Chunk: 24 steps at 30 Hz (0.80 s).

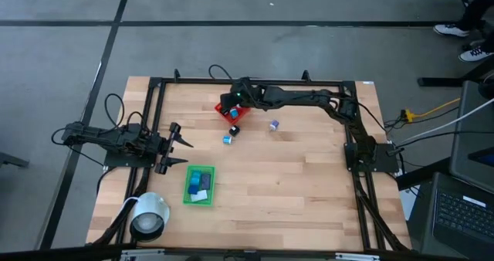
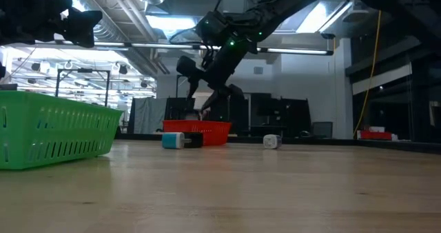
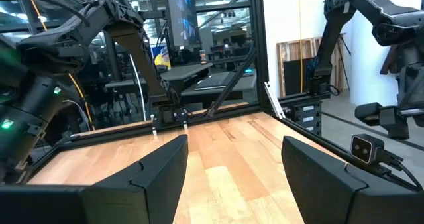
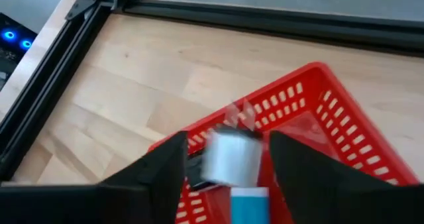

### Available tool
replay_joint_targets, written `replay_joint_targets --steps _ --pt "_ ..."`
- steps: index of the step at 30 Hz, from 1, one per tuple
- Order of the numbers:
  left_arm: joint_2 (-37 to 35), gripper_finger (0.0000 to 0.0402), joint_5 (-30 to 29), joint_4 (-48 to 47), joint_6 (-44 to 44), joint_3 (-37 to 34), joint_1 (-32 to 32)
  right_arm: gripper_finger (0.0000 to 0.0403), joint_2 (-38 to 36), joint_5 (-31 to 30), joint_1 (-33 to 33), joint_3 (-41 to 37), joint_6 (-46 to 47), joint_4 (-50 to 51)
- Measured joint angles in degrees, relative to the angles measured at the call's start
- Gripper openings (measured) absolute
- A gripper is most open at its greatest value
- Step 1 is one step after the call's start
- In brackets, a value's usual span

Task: Pick & Place Office items
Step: Put the white charger adapter into the red bin, then put the violet charger adapter into the red bin

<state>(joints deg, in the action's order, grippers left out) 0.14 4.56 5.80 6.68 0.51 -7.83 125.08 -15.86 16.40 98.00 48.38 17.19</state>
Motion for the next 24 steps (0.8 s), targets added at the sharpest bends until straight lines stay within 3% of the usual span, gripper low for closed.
replay_joint_targets --steps 6,15,24 --pt "0.0 0.0239 0.0 0.0 -0.04 0.02 -0.01 0.0258 0.0 0.0 -0.38 0.0 0.05 -0.04" --pt "-0.02 0.0239 0.02 0.0 -0.04 0.0 0.01 0.0246 -0.27 -0.77 -4.28 0.0 1.36 2.05" --pt "0.0 0.0239 0.0 -0.01 -0.02 0.01 0.02 0.0229 -1.35 -9.65 -9.77 -0.09 19.44 29.42"
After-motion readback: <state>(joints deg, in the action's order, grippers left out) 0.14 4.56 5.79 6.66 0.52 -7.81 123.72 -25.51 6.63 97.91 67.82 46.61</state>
